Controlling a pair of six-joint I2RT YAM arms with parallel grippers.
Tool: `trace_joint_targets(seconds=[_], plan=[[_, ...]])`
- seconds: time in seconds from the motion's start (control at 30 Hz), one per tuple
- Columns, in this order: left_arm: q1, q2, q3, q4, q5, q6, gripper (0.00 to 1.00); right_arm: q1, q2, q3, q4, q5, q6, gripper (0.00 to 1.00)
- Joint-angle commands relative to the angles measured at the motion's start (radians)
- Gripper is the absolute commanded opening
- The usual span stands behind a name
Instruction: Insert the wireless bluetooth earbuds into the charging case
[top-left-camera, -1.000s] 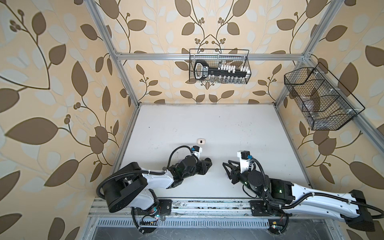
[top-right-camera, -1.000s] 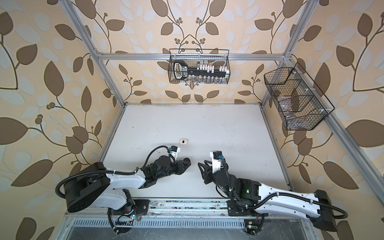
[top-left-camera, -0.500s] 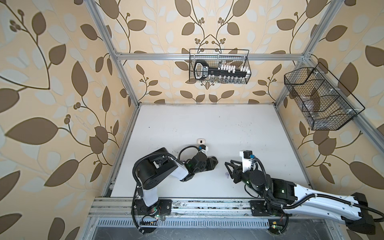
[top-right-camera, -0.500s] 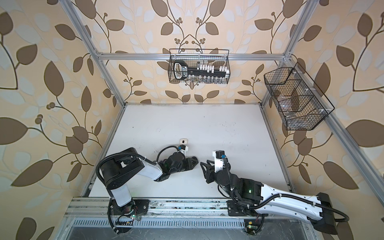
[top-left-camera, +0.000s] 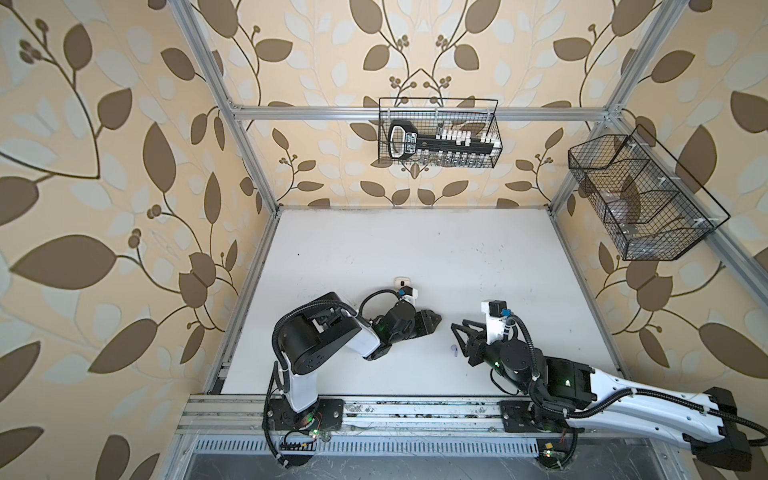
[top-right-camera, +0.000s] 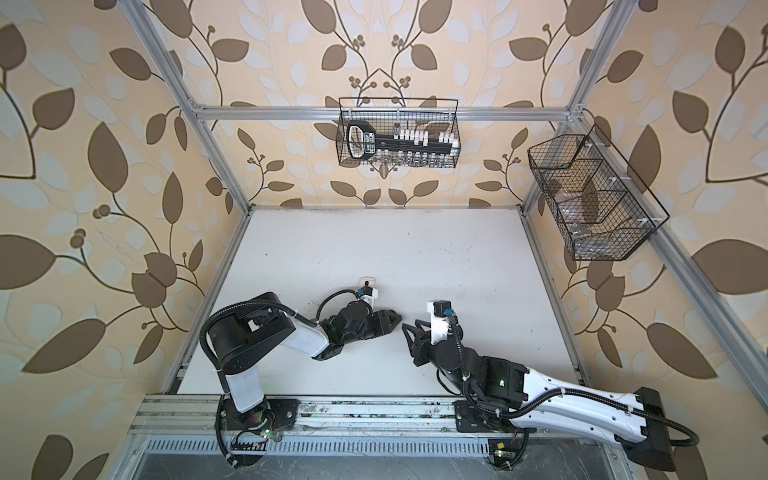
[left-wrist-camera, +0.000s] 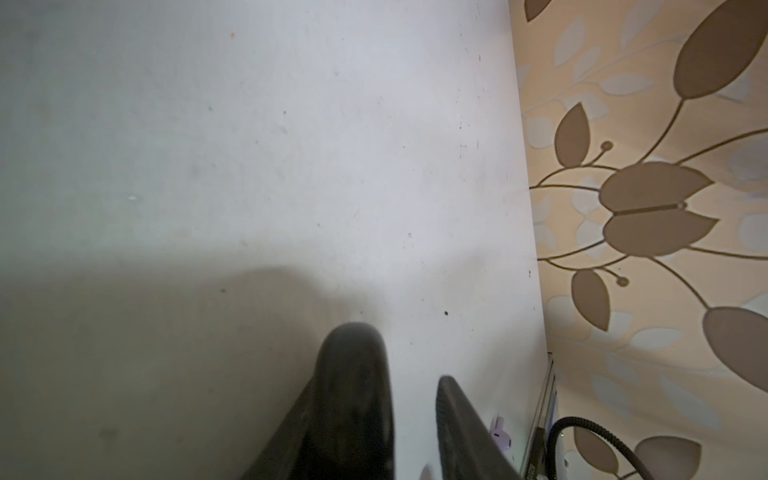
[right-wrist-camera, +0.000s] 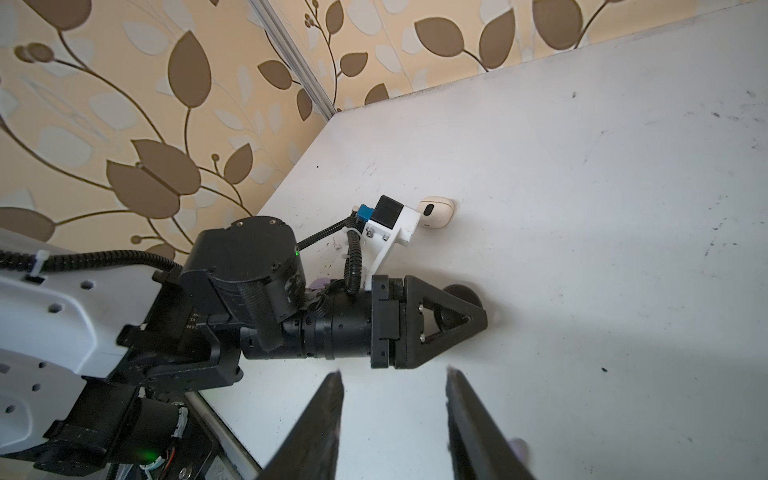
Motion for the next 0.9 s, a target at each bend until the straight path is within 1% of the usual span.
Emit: trace_joint_targets(seconds=[0.0,0.03,0.1,0.17,0.3,0.4,0.43,0.53,0.7,0.8,0.87], plan=[[0.014,0.003,-0.007,-0.188,-0.047,-0.001,0.54,-0.003,-0.015,0.014,-0.020,-0.008,0.012,0.42],[0.014,-0.001,-0.004,-0.198,-0.052,-0.001,0.57,-0.004,-0.014,0.013,-0.020,-0.008,0.011,0.42],[0.014,-0.008,-0.003,-0.218,-0.060,0.001,0.59,-0.005,-0.020,0.013,-0.021,-0.009,0.013,0.42],[0.015,-0.014,0.002,-0.235,-0.063,0.004,0.63,-0.005,-0.021,0.013,-0.022,-0.009,0.012,0.42],[0.017,-0.046,0.000,-0.291,-0.104,0.009,0.79,-0.005,-0.026,0.013,-0.027,-0.008,0.014,0.42],[0.022,-0.096,0.010,-0.382,-0.148,0.023,0.97,-0.006,-0.031,0.010,-0.030,-0.007,0.014,0.42],[0.024,-0.114,0.020,-0.432,-0.164,0.030,0.99,-0.006,-0.033,0.010,-0.031,-0.007,0.015,0.43],[0.026,-0.181,0.058,-0.581,-0.213,0.058,0.99,-0.008,-0.039,0.007,-0.030,-0.004,0.014,0.43],[0.026,-0.304,0.151,-0.870,-0.331,0.107,0.99,-0.011,-0.046,0.006,-0.028,0.005,0.010,0.47],[0.026,-0.416,0.183,-1.008,-0.442,0.138,0.99,-0.014,-0.048,0.005,-0.024,0.015,0.007,0.47],[0.027,-0.508,0.195,-1.096,-0.552,0.167,0.99,-0.016,-0.049,0.002,-0.012,0.022,0.005,0.48]])
